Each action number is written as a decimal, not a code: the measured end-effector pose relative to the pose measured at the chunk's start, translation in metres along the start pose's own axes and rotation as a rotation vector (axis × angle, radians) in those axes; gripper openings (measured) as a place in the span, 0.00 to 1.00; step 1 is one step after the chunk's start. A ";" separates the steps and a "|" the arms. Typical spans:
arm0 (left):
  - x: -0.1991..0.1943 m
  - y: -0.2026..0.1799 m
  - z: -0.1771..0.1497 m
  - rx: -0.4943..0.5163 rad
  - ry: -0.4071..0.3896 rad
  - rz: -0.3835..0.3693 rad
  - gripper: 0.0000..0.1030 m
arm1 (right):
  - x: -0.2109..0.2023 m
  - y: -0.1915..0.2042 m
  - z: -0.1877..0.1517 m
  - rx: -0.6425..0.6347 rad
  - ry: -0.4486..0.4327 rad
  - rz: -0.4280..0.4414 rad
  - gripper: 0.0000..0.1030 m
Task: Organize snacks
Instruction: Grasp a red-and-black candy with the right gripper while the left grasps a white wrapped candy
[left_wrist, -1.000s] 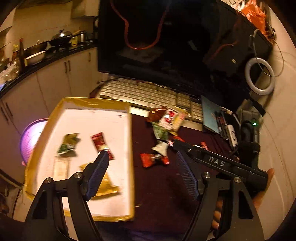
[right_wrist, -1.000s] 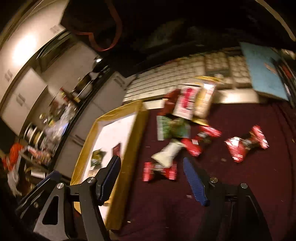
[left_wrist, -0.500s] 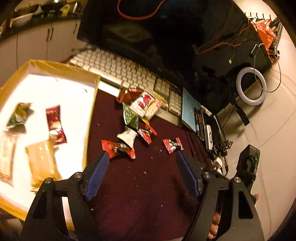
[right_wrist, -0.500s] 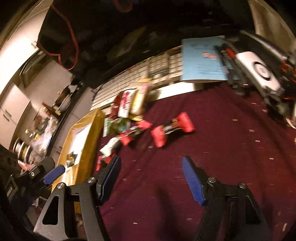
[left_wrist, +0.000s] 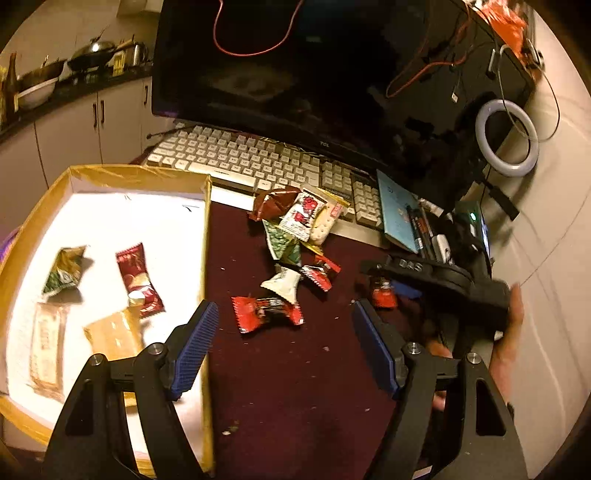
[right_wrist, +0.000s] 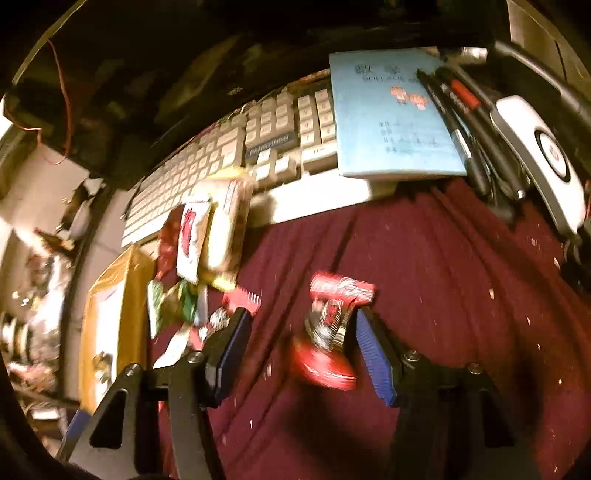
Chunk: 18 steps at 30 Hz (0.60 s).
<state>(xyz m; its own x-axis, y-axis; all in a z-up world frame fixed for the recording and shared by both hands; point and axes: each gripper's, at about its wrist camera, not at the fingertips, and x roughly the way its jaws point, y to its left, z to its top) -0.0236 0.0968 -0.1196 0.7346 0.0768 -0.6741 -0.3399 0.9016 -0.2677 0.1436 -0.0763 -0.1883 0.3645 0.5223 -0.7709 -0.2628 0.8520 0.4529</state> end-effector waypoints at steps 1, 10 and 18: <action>0.000 0.001 0.000 0.002 -0.002 0.006 0.72 | 0.003 0.006 0.000 -0.018 -0.011 -0.043 0.52; 0.024 -0.004 0.007 0.058 0.109 0.000 0.72 | -0.013 0.001 -0.034 -0.129 -0.055 -0.069 0.25; 0.102 -0.034 0.032 0.270 0.283 0.092 0.51 | -0.026 -0.001 -0.064 -0.195 -0.115 0.033 0.25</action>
<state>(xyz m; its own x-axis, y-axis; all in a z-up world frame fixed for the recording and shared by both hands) 0.0817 0.0874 -0.1571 0.5047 0.0760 -0.8599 -0.2026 0.9787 -0.0323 0.0771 -0.0931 -0.1976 0.4490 0.5602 -0.6961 -0.4403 0.8166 0.3732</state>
